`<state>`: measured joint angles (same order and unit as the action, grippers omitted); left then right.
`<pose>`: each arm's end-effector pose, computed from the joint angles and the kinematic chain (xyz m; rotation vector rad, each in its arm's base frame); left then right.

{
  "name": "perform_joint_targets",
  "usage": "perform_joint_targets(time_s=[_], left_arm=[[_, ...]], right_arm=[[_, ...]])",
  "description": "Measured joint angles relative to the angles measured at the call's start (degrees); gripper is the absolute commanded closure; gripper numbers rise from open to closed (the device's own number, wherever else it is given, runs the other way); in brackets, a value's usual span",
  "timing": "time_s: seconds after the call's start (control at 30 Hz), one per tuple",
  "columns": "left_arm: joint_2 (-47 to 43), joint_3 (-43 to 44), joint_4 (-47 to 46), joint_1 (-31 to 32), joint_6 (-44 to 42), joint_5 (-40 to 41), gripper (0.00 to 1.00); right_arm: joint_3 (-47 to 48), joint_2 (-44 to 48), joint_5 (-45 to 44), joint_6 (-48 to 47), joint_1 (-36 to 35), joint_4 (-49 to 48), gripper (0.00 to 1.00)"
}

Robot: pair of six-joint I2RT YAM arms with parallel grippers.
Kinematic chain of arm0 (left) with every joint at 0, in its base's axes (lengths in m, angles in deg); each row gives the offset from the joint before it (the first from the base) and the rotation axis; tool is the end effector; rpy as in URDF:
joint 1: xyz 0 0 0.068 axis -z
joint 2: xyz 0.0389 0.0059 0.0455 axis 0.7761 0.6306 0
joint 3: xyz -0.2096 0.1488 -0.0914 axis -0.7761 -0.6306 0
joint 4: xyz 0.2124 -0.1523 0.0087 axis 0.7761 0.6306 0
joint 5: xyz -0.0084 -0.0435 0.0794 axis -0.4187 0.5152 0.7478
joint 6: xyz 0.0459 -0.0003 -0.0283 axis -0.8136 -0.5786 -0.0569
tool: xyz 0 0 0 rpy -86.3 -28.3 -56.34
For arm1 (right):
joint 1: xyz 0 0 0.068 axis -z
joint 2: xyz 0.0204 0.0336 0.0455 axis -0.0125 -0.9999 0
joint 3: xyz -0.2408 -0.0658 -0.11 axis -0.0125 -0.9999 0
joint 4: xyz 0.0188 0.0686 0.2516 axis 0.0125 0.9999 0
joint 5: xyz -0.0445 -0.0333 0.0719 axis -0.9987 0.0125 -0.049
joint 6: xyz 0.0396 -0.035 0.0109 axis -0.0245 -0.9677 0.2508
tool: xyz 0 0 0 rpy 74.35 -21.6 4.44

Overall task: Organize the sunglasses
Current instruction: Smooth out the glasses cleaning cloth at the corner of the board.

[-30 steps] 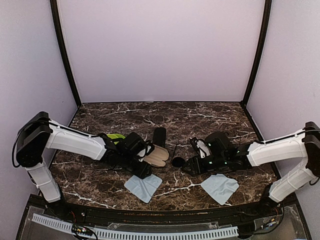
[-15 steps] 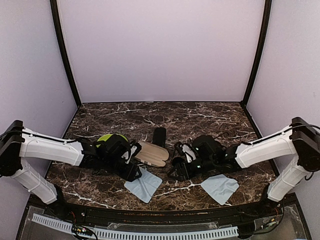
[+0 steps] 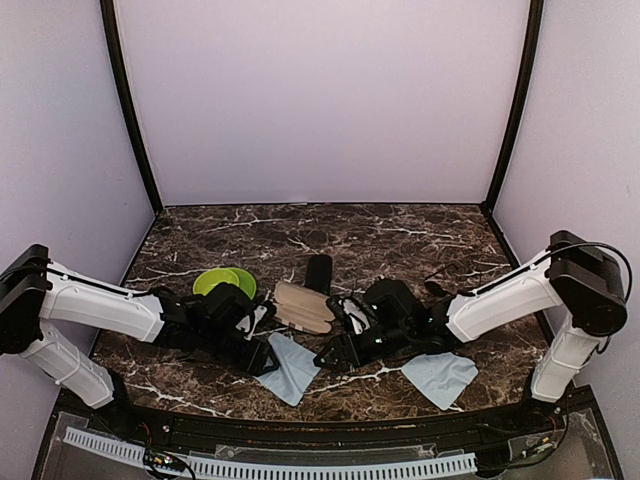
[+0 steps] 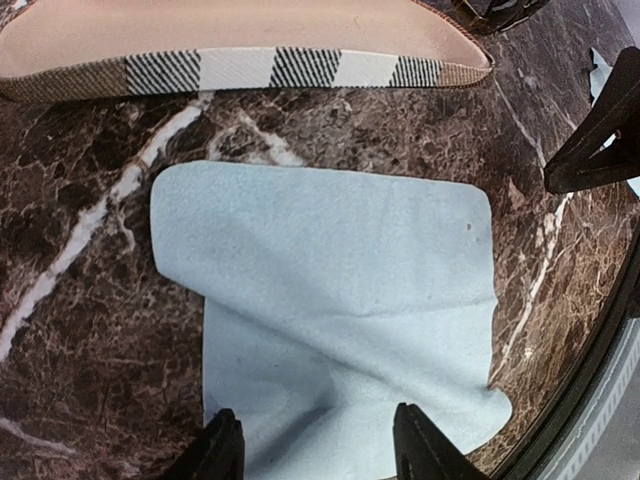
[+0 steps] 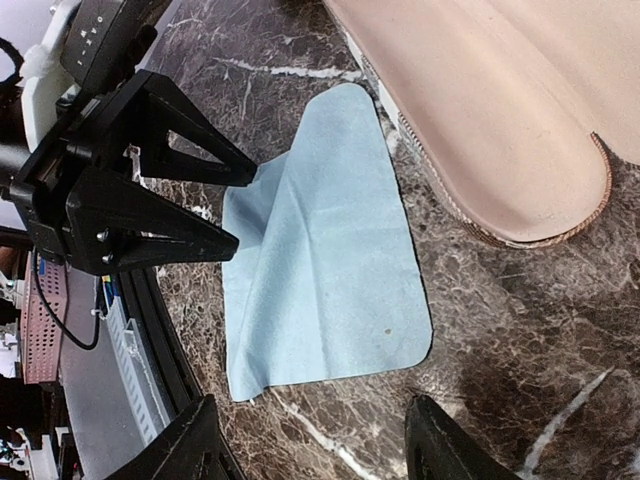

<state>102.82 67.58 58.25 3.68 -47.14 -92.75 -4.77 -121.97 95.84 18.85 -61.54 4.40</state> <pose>0.1491 -0.2180 0.1509 0.6276 2.5626 -0.7421 0.1495 0.2932 0.1438 -0.7115 2.4432 1.2299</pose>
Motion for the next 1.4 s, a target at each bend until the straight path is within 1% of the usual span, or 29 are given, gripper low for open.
perform_joint_targets(time_s=[0.33, 0.6, 0.7, 0.97, 1.27, 1.4], left_arm=[[-0.28, -1.22, -0.44, 0.00, 1.22, -1.38, 0.47], [-0.96, -1.46, 0.96, 0.35, 1.79, -2.01, 0.47], [-1.16, -1.03, 2.64, 1.25, 1.99, -1.99, 0.47], [-2.38, 0.24, 10.19, 6.10, 3.43, -0.26, 0.47], [-2.05, 2.38, 16.81, 8.52, 3.96, 1.86, 0.47], [-1.29, 3.58, 18.75, 9.90, 3.52, 1.20, 0.48]], right_arm=[[0.02, 0.00, -0.22, -0.04, 0.00, -0.39, 0.36], [0.76, 0.15, -1.57, -1.07, 0.00, 1.46, 0.36], [0.83, 0.37, -2.43, -1.55, 0.00, 2.51, 0.36], [1.25, 0.50, -3.78, -2.49, 0.00, 4.28, 0.35], [2.34, 0.59, -4.39, -3.80, 0.00, 6.64, 0.35], [2.84, 0.59, -5.01, -4.22, 0.00, 7.52, 0.35]])
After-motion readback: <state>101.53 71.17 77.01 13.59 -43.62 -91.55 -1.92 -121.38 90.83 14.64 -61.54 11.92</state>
